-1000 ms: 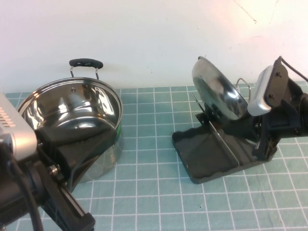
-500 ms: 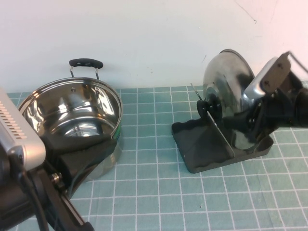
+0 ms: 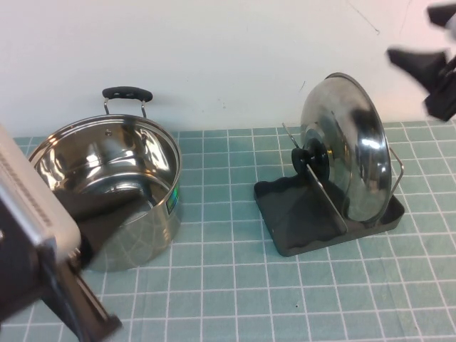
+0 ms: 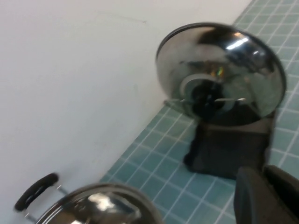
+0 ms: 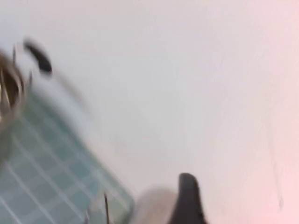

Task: Put pot lid on rack

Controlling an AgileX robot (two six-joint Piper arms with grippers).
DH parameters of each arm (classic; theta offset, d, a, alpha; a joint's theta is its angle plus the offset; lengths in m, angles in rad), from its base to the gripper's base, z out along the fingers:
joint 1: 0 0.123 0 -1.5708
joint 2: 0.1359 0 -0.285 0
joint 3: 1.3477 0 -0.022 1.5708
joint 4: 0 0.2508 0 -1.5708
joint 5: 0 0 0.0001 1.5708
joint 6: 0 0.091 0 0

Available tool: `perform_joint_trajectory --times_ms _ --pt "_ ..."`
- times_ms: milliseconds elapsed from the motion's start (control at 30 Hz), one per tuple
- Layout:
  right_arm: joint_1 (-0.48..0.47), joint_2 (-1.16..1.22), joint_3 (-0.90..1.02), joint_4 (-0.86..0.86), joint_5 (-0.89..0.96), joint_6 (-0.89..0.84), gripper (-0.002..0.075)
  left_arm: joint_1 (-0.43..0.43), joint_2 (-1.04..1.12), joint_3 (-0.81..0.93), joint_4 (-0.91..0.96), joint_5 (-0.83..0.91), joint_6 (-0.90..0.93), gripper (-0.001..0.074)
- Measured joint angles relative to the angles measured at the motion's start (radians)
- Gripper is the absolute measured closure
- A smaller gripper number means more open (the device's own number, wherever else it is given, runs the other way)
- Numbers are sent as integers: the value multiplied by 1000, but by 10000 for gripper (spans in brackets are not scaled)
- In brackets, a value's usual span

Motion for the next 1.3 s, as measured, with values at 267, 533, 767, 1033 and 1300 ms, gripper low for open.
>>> perform_joint_trajectory --times_ms 267,533,767,1033,1300 --pt "-4 -270 -4 -336 450 303 679 152 0 -121 443 423 -639 735" --pt "-4 -459 4 -1244 699 962 725 179 -106 -126 502 577 -879 736" --pt "-5 -692 181 -1475 564 1214 727 179 -329 67 523 318 -960 736" --pt "-5 -980 597 -1221 336 1200 727 179 -522 427 622 13 -973 736" --pt "-5 -1153 741 -1100 152 1133 727 179 -527 587 705 -153 -973 737"
